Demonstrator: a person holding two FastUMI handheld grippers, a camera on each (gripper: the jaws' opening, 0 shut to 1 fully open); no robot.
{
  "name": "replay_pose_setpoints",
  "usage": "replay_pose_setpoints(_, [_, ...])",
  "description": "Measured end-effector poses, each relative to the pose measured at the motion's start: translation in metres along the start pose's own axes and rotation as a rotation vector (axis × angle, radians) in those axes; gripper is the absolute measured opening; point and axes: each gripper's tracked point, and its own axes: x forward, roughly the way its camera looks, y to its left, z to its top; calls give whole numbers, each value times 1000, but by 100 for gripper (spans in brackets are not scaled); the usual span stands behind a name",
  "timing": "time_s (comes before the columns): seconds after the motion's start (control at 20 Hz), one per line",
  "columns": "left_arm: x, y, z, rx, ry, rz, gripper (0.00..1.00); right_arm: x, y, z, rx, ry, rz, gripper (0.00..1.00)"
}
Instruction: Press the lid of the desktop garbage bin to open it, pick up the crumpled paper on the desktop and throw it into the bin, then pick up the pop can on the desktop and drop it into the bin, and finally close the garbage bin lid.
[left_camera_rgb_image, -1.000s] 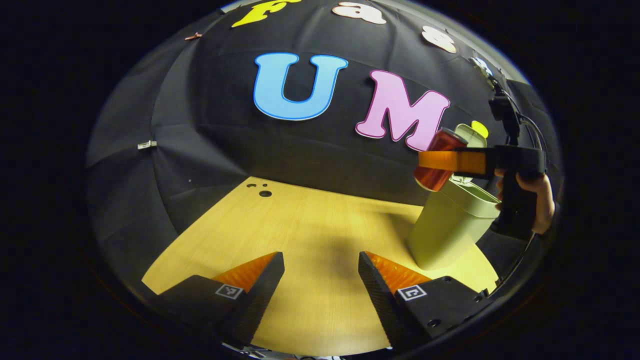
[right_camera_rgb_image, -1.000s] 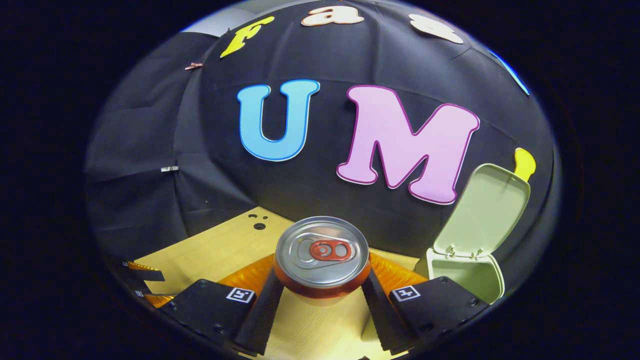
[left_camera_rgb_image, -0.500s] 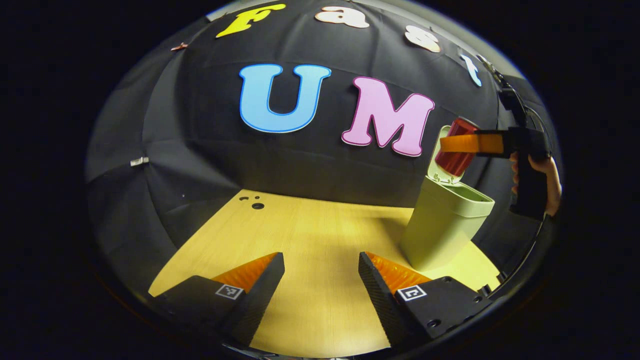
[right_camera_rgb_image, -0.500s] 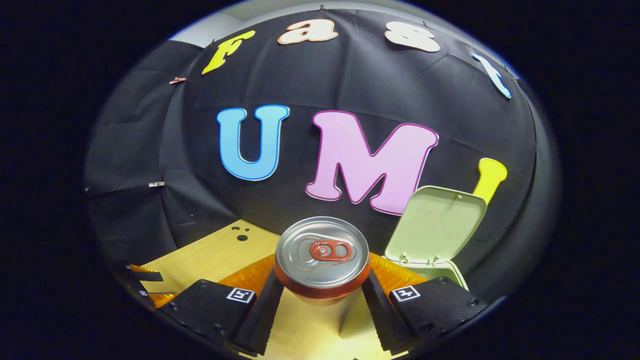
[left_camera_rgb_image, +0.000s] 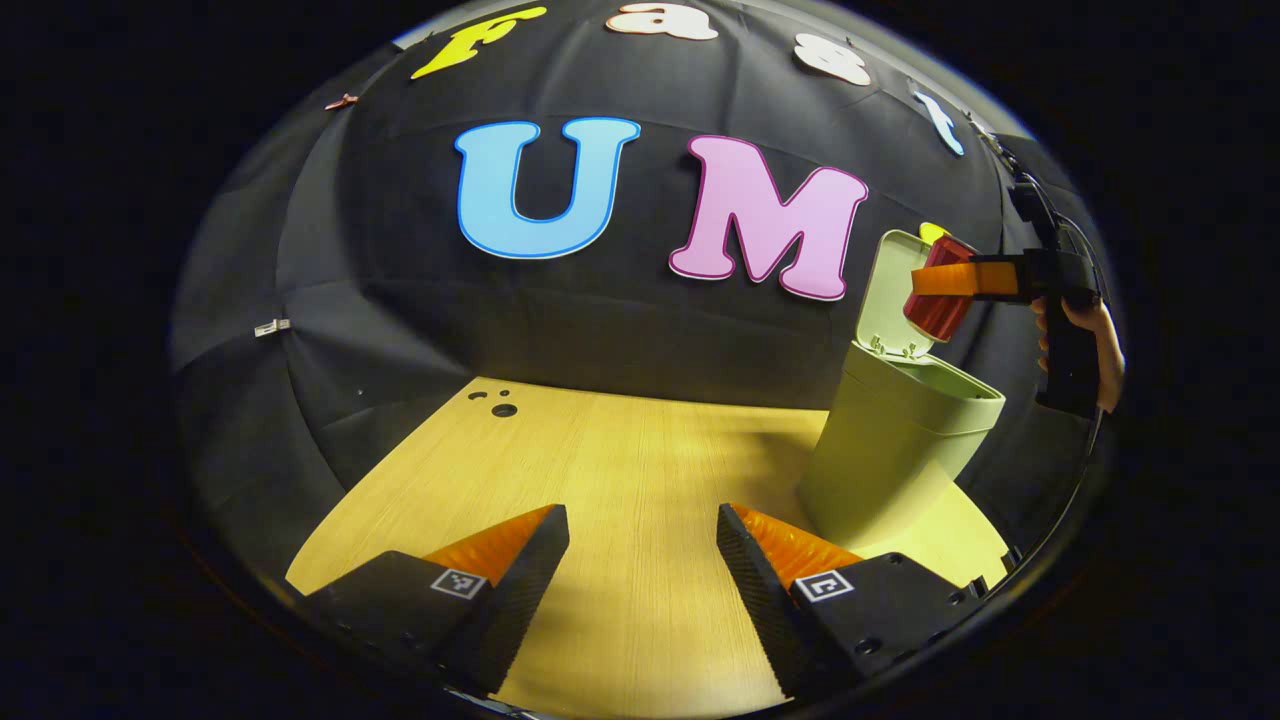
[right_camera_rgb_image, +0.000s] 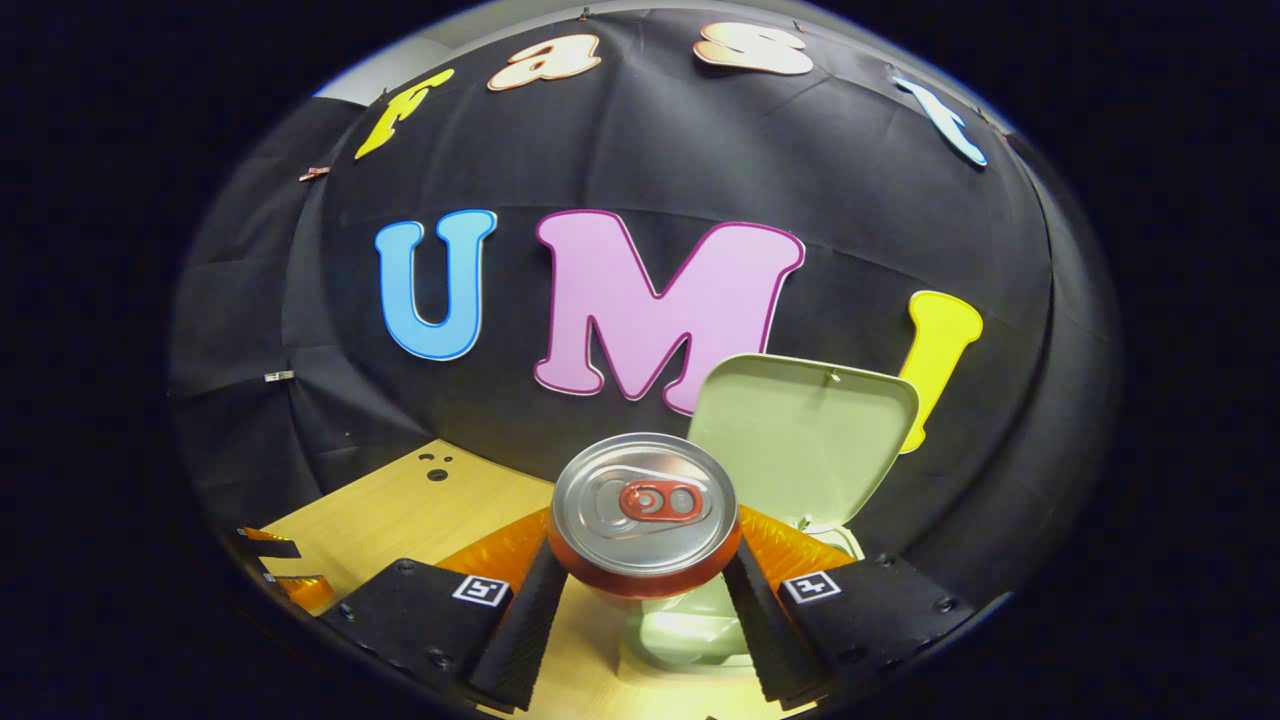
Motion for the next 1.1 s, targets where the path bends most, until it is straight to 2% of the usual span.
replay_pose_setpoints(0.25, [16,-17,-10,-10,28,36,96,21,-31,-13,12,9,12,83])
replay_pose_setpoints(0.5, [31,-31,-31,-8,69,82,96,34,-55,-43,0,52,29,83])
replay_pose_setpoints(0.75, [39,-46,-39,17,83,61,96,40,-65,-64,14,87,26,84])
replay_pose_setpoints(1.1, [45,-37,-43,33,106,62,96,56,-65,-78,-8,111,2,84])
